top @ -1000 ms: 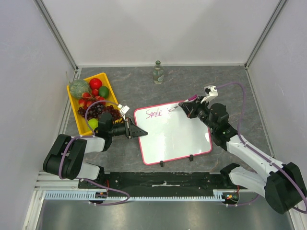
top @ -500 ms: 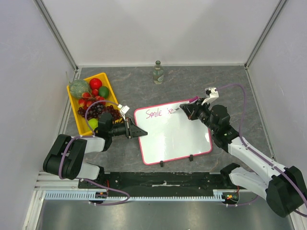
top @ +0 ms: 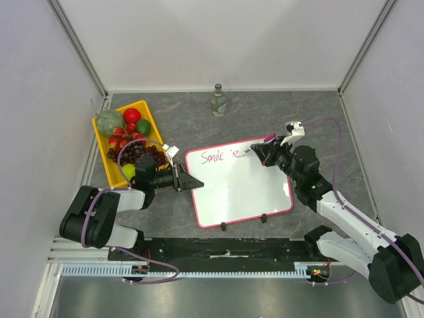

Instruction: Write a sentence on the whiteboard

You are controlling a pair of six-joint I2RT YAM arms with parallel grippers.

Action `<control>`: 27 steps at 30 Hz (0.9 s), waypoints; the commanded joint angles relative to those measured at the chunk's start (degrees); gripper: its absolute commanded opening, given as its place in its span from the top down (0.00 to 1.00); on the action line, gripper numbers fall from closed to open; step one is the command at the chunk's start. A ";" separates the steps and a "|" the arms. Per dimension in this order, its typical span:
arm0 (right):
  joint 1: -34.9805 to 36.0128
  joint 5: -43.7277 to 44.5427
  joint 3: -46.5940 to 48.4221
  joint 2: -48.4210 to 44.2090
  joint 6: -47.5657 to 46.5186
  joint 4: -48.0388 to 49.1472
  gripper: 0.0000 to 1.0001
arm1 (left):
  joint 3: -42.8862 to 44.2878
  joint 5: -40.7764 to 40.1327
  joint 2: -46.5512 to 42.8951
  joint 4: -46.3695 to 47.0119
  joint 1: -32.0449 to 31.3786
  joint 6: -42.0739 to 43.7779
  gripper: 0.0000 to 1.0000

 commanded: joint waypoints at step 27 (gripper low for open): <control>-1.14 -3.74 1.45 -7.50 -3.11 0.21 1.00 | -1.00 -2.69 -0.04 -2.52 -0.60 6.31 0.98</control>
